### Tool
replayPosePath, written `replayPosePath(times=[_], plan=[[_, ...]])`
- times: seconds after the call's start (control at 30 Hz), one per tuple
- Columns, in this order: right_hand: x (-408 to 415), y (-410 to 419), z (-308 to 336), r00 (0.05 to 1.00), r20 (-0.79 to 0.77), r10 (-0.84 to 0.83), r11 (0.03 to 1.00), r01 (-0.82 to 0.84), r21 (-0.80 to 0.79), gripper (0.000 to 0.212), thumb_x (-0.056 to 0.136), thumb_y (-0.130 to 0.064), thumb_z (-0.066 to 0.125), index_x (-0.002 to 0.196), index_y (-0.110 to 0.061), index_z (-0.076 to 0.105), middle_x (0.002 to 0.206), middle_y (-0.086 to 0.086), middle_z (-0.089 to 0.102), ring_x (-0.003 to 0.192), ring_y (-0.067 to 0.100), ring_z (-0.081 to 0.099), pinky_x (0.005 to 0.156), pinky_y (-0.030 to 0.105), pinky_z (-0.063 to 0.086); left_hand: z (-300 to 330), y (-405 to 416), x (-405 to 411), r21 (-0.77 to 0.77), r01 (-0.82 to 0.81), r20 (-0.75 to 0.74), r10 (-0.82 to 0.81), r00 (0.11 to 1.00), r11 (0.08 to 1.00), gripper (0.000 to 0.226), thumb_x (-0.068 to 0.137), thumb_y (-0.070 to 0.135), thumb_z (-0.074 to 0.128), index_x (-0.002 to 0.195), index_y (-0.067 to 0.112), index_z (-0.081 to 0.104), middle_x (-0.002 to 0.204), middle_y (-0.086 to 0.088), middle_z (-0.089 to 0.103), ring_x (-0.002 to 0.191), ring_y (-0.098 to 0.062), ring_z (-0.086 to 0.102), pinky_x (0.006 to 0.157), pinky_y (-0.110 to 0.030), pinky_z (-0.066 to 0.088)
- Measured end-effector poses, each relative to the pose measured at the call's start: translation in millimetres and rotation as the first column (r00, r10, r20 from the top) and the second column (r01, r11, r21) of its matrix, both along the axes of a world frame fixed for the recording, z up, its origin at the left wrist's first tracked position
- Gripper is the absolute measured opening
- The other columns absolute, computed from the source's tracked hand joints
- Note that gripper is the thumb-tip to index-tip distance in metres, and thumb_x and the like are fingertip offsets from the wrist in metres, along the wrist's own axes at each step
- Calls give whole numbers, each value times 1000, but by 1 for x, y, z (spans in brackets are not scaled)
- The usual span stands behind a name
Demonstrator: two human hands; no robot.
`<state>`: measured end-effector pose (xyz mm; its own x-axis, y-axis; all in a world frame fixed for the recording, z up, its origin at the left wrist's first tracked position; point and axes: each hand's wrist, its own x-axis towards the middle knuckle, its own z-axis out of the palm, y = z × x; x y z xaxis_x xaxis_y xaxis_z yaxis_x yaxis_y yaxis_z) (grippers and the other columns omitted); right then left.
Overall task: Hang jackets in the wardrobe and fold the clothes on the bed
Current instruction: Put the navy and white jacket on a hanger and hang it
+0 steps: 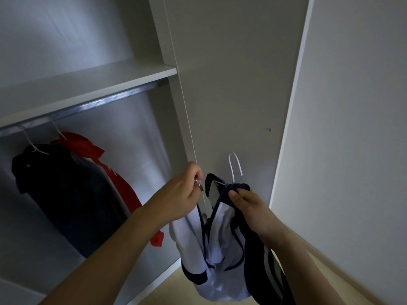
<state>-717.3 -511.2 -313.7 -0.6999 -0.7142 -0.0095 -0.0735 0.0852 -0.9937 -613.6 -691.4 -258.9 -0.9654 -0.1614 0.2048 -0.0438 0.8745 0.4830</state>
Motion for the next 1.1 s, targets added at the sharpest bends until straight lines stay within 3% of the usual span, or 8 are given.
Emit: replayPosePath(times=[0.07, 0.13, 0.23, 0.4, 0.57, 0.7, 0.87, 1.1], plan=[[0, 0, -2, 1000, 8, 0, 1000, 0, 0, 42, 100, -30, 48, 89, 9, 59, 78, 9, 56, 71, 16, 55, 69, 28, 43, 0, 0, 0, 89, 0, 23, -2, 1000, 996, 17, 102, 13, 38, 101, 30, 32, 84, 5, 64, 77, -8, 62, 70, -34, 53], [-1, 0, -4, 1000, -4, -10, 1000, 10, 7, 38, 101, -27, 47, 91, 6, 62, 80, 10, 59, 72, 13, 57, 68, 23, 45, 1, 3, 1, 172, 0, 40, -7, 999, 985, 18, 103, 15, 38, 100, 31, 30, 97, 10, 69, 92, -8, 64, 83, -32, 52], [-3, -3, -7, 991, -99, -88, 994, 94, 63, 30, 102, -22, 46, 99, 0, 66, 96, 13, 60, 79, 12, 57, 66, 14, 43, 2, 7, 1, 270, -10, 23, 4, 1000, 963, 9, 102, 15, 44, 104, 23, 39, 106, 18, 70, 101, -4, 63, 89, -27, 49], [-8, -2, -8, 969, -180, -166, 977, 187, 106, 21, 102, -21, 46, 96, -13, 64, 105, 5, 55, 90, 8, 54, 71, 5, 39, 3, 14, 0, 459, -95, -141, 177, 974, 884, 18, 97, 11, 57, 105, 22, 69, 98, 7, 72, 96, -6, 66, 88, -27, 53], [-8, 4, -1, 986, -99, -136, 987, 143, 67, 23, 102, -25, 46, 96, -17, 66, 105, 1, 57, 95, 8, 57, 78, 15, 41, 1, 25, -2, 863, -35, -75, 196, 978, 503, 21, 96, 11, 53, 101, 7, 73, 77, -3, 62, 79, -11, 59, 75, -18, 49], [-5, 9, 5, 992, -114, -53, 995, 62, 80, 34, 102, -27, 46, 77, -7, 58, 87, 0, 55, 80, 11, 56, 72, 21, 43, -1, 30, -3, 965, -18, -30, 179, 983, 263, 17, 92, 9, 54, 103, 4, 66, 71, -7, 61, 68, -13, 59, 66, -19, 51], [-7, 11, 6, 983, -181, 18, 997, -4, 81, 30, 102, -23, 47, 73, -19, 55, 72, -9, 53, 66, 2, 50, 69, 22, 42, -1, 29, -4, 965, -40, 0, 154, 988, 257, 6, 94, 4, 53, 95, 1, 57, 75, -12, 64, 68, -17, 61, 67, -23, 52], [-6, 19, 13, 991, 8, 130, 991, -130, 34, 25, 100, -33, 49, 101, -15, 67, 93, 10, 68, 87, 29, 64, 84, 41, 49, -1, 27, -5, 961, -132, 72, 241, 968, 242, 11, 92, 1, 57, 98, 0, 66, 79, -9, 69, 72, -18, 66, 68, -24, 56]])
